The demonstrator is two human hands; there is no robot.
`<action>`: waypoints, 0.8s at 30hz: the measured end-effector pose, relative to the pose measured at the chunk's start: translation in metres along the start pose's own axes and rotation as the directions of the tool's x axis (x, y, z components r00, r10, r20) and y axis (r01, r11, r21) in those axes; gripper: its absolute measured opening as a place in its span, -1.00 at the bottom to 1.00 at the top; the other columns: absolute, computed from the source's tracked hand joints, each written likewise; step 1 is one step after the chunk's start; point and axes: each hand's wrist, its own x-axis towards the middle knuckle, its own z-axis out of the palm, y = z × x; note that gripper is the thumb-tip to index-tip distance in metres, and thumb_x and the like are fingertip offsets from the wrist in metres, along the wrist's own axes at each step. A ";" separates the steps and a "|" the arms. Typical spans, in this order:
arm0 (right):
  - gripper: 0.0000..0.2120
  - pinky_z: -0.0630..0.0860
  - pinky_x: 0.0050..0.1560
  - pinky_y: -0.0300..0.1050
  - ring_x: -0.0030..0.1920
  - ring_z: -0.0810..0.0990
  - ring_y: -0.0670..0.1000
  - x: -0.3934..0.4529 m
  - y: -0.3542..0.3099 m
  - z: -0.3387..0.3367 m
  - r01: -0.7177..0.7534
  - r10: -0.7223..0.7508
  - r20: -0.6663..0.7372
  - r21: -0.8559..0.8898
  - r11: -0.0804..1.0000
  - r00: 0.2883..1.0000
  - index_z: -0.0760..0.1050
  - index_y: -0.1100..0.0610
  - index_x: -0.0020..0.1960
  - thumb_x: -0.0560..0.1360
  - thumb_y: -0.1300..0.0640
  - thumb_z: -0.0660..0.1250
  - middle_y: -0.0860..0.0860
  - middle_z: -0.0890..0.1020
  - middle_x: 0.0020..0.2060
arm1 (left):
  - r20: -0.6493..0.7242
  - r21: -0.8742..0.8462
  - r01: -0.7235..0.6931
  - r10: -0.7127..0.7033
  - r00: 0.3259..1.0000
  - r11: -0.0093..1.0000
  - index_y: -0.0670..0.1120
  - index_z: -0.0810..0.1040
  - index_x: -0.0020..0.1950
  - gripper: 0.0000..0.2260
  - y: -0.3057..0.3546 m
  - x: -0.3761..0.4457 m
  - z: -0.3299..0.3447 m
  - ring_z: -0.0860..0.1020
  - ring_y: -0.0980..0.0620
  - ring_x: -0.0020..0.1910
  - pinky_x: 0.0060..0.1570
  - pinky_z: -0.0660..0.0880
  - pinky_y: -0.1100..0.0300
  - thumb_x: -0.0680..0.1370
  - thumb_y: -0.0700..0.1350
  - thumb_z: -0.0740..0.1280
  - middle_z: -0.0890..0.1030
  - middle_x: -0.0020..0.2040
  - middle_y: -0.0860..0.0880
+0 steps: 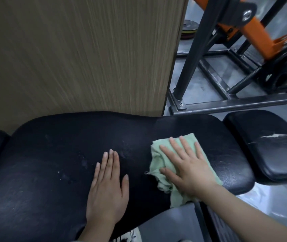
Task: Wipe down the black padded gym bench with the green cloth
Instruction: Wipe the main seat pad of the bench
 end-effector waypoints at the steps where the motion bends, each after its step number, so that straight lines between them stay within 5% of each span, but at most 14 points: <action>1: -0.26 -0.27 0.45 0.15 0.54 -0.23 0.01 -0.002 0.008 -0.001 -0.043 0.043 -0.002 -0.016 0.999 0.999 -0.13 -0.31 0.51 0.38 -0.50 -0.43 -0.14 -0.08 0.55 | 0.001 0.008 0.001 -0.001 1.000 1.000 -0.22 0.13 0.52 -0.46 0.000 0.000 0.000 0.05 0.04 0.53 0.45 -0.04 0.09 0.61 0.04 -0.03 0.17 0.54 -0.11; 9: -0.31 -0.33 0.47 0.13 0.52 -0.34 -0.02 -0.023 0.047 -0.006 -0.352 0.352 -0.012 -0.019 0.936 0.936 -0.26 -0.34 0.48 0.37 -0.45 -0.38 -0.17 -0.23 0.53 | -0.006 0.007 -0.003 0.003 1.000 1.000 -0.24 0.12 0.52 -0.45 0.001 0.000 0.000 0.03 0.04 0.54 0.46 -0.06 0.10 0.62 0.05 -0.05 0.15 0.54 -0.11; 19: -0.37 -0.24 0.38 0.45 0.53 -0.28 0.11 -0.034 0.015 0.006 -0.771 0.779 -0.035 0.123 0.624 0.625 -0.18 -0.21 0.55 0.52 -0.34 -0.22 -0.06 -0.15 0.56 | -0.026 -0.029 0.006 -0.007 1.000 1.000 -0.22 0.13 0.52 -0.44 0.001 0.000 0.000 0.04 0.02 0.53 0.45 -0.04 0.08 0.60 0.05 -0.02 0.15 0.54 -0.11; 24: -0.38 -0.25 0.36 0.47 0.50 -0.36 0.15 -0.025 -0.034 0.012 -0.730 0.736 -0.020 0.114 0.674 0.677 -0.27 -0.19 0.53 0.52 -0.32 -0.27 -0.02 -0.23 0.55 | -0.034 -0.028 0.011 -0.012 0.999 1.000 -0.22 0.13 0.53 -0.44 0.002 -0.001 0.001 0.04 0.02 0.53 0.45 -0.03 0.07 0.60 0.05 -0.02 0.15 0.54 -0.11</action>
